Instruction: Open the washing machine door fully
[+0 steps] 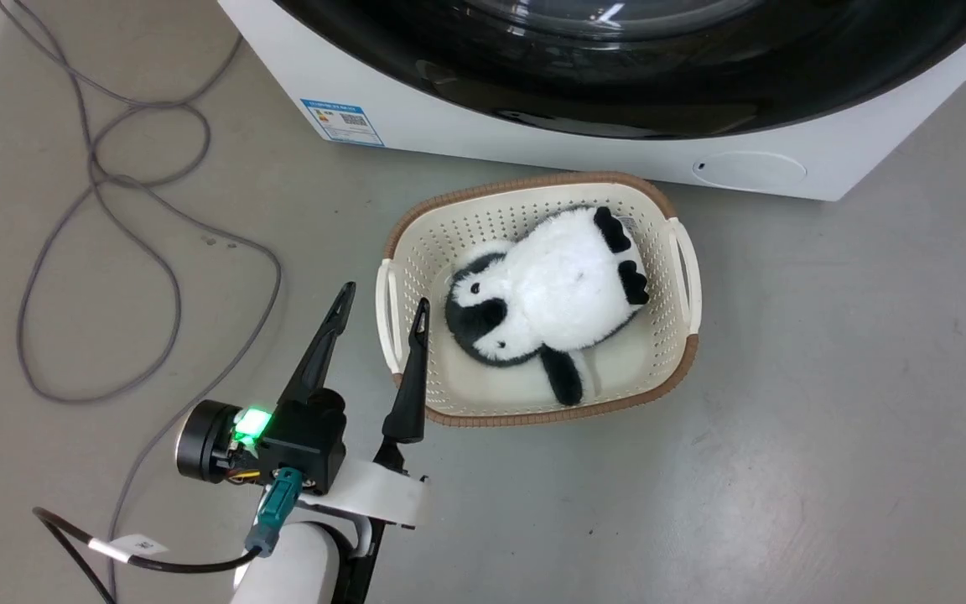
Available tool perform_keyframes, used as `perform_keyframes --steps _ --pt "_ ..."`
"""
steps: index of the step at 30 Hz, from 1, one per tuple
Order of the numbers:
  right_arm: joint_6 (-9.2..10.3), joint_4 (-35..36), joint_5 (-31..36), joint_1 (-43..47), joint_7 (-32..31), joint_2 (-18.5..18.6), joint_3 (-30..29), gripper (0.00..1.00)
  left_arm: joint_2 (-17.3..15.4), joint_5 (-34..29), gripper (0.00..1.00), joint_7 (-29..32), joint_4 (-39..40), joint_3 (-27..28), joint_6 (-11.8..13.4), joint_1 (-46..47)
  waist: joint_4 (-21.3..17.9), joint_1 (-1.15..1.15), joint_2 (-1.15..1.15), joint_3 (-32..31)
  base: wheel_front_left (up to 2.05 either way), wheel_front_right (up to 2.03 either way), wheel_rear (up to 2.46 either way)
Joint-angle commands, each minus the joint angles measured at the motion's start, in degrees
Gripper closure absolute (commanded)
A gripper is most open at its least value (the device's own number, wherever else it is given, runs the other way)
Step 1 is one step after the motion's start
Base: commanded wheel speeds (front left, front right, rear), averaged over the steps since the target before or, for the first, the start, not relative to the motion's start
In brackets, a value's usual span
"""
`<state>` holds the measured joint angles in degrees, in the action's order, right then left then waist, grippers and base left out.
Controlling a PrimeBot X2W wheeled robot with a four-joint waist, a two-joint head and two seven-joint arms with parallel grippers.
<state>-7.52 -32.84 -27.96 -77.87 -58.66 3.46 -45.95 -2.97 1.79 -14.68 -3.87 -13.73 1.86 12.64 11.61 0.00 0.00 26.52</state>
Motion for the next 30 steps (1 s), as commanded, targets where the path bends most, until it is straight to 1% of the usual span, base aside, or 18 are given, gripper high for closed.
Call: perform_keyframes --steps 1,5,12,19,23,30 --pt "0.03 -0.24 0.50 0.87 -0.36 -0.23 -0.17 1.00 -0.01 0.25 0.00 -0.32 -0.07 0.07 0.17 0.29 0.05 0.00 0.00 -0.10 0.00 0.00 0.00" --pt "0.03 -0.94 2.63 1.70 -3.48 -0.29 0.04 1.00 0.01 0.36 0.00 -0.32 -0.01 0.00 0.34 -0.04 0.19 0.00 0.00 -0.36 0.00 0.00 0.00" --pt "0.03 -0.34 3.20 3.25 -6.94 -0.47 -0.75 1.00 0.02 0.36 0.00 -0.32 0.06 0.28 0.37 -0.27 0.28 0.00 0.00 -0.83 0.00 0.00 0.00" --pt "0.03 1.02 1.55 4.91 -7.47 -0.55 -0.52 1.00 0.03 0.26 0.00 -0.32 -0.01 0.43 0.22 -0.69 0.11 0.00 0.00 -1.51 0.00 0.00 0.00" --pt "0.03 -0.12 -0.40 5.71 -7.33 -0.56 -0.42 1.00 0.04 0.27 0.00 -0.32 -0.09 0.38 0.13 -0.75 0.23 0.00 0.00 -1.93 0.00 0.00 0.00" --pt "0.03 -0.67 -3.06 7.99 -8.25 -0.57 1.79 1.00 0.05 0.31 0.00 -0.32 -0.24 0.71 0.21 -1.09 0.54 0.00 0.00 -2.95 0.00 0.00 0.00"
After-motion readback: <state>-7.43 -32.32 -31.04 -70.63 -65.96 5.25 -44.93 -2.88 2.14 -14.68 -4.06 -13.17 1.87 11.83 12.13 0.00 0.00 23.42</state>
